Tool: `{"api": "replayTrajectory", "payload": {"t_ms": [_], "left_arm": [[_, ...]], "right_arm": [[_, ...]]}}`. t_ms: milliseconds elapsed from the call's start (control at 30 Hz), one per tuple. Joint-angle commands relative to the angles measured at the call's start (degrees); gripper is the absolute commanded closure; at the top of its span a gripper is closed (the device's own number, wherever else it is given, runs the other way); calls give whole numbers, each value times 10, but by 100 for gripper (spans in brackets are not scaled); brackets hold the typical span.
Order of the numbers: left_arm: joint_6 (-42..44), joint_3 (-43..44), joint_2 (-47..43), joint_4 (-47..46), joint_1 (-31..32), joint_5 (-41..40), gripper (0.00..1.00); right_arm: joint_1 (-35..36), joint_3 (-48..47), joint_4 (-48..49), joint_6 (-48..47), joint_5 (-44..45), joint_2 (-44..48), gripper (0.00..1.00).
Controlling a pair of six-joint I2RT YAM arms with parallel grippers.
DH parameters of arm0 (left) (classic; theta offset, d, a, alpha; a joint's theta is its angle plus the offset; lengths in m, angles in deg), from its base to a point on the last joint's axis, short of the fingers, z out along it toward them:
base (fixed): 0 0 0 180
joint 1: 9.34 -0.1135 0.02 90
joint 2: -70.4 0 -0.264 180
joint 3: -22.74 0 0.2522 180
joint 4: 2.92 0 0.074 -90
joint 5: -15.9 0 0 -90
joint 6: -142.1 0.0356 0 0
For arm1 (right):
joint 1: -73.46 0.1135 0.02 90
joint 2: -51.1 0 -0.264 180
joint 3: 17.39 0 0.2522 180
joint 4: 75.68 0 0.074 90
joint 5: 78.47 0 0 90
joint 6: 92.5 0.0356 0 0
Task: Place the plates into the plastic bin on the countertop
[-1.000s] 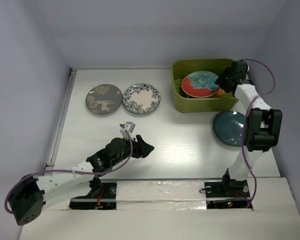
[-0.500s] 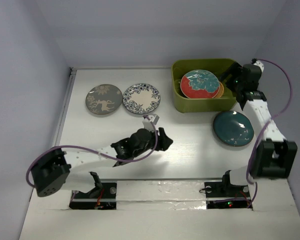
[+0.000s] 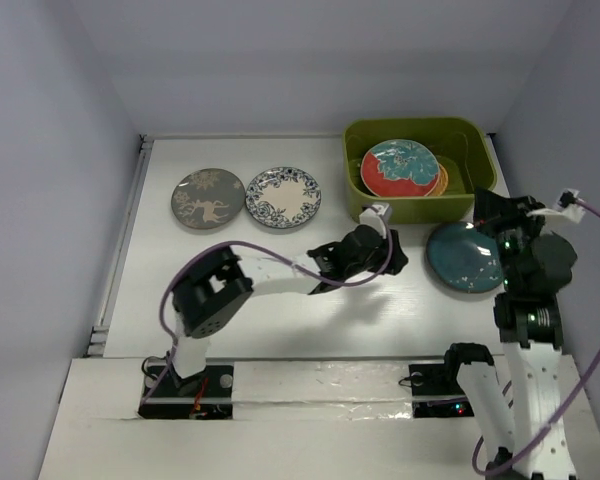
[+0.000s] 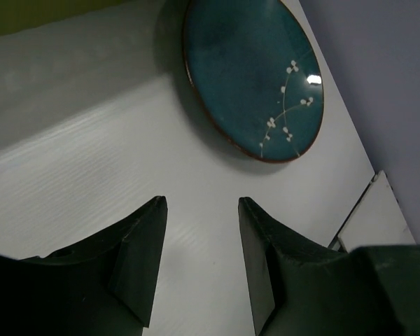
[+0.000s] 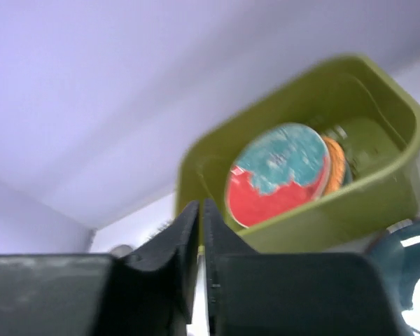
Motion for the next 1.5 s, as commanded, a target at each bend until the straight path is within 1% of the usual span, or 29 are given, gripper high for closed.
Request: {"api": "replayTrajectory", "payload": {"t_ms": [0, 67, 100, 167, 367, 500, 633, 733, 767, 800, 833, 867, 933, 967, 1000, 1033, 1067, 1100, 1133, 1167, 1200, 1233, 1267, 1300, 1333, 1367, 1400, 1433, 1467], "left_arm": [[-22, 93, 69, 10, 4, 37, 58], [-39, 155, 126, 12, 4, 72, 57], [-53, 175, 144, 12, 4, 80, 56], [-66, 231, 191, 25, 4, 88, 55], [-103, 341, 285, 68, 9, 67, 52], [-128, 397, 345, 95, 9, 60, 52], [-164, 428, 390, 79, 9, 65, 52], [-194, 445, 415, 70, 14, 56, 55], [-201, 437, 418, 63, 14, 34, 57], [-215, 428, 417, 53, 14, 26, 64], [-222, 419, 417, 30, 14, 20, 68], [-227, 402, 416, 17, 14, 15, 80], [-238, 389, 414, 2, 14, 12, 97], [-237, 371, 405, -10, 14, 10, 100], [-236, 352, 396, -20, 14, 7, 100], [-233, 330, 382, -52, 14, 4, 100], [-232, 275, 348, -71, 14, 11, 100], [-231, 243, 329, -91, 14, 16, 100], [-229, 210, 305, -111, 14, 22, 100], [-227, 138, 254, -151, 14, 28, 100], [-225, 98, 226, -171, 14, 29, 100], [-222, 63, 196, -206, 14, 28, 100], [-217, -8, 136, -221, 14, 22, 100], [-214, -42, 106, -233, 14, 18, 100], [-210, -72, 74, -253, 14, 13, 100], [-205, -129, 15, -260, 14, 6, 100], [-203, -156, -13, -263, 9, 4, 100], [-203, -179, -41, -268, 9, 4, 100], [-204, -226, -93, -280, -8, 11, 100]], "right_arm": [[-1, -4, -24, -10, -52, 61, 85], [-1, -4, -41, -9, -76, 79, 82], [-1, -2, -44, -9, -101, 86, 79], [-1, 1, -53, -9, -129, 104, 77], [-1, 12, -69, -9, -176, 145, 72], [-1, 16, -77, -12, -202, 164, 71], [-1, 29, -74, -6, -220, 180, 71], [-1, 45, -65, 3, -236, 190, 71], [-1, 48, -63, 6, -239, 192, 71], [-1, 54, -62, 7, -241, 194, 71], [-1, 55, -62, 7, -242, 195, 71], [-1, 56, -62, 4, -241, 195, 71], [-1, 57, -65, -1, -241, 193, 71], [-1, 56, -67, -7, -241, 191, 71], [-1, 55, -69, -10, -242, 190, 71], [-1, 55, -73, -12, -243, 189, 71], [-1, 55, -75, -16, -242, 188, 71], [-1, 55, -78, -17, -242, 187, 70], [-1, 54, -82, -18, -247, 187, 67], [-1, 52, -82, -17, -251, 186, 63], [-1, 52, -80, -15, -263, 185, 56], [-1, 52, -79, -14, -269, 185, 51], [-1, 55, -77, -13, -275, 184, 47], [-1, 56, -76, -15, -277, 181, 38], [-1, 59, -77, -18, -275, 178, 33], [-1, 62, -79, -22, -273, 177, 29], [-1, 71, -80, -25, -269, 175, 23], [-1, 71, -78, -27, -265, 173, 23], [-1, 86, -76, -27, -263, 171, 20]]}}
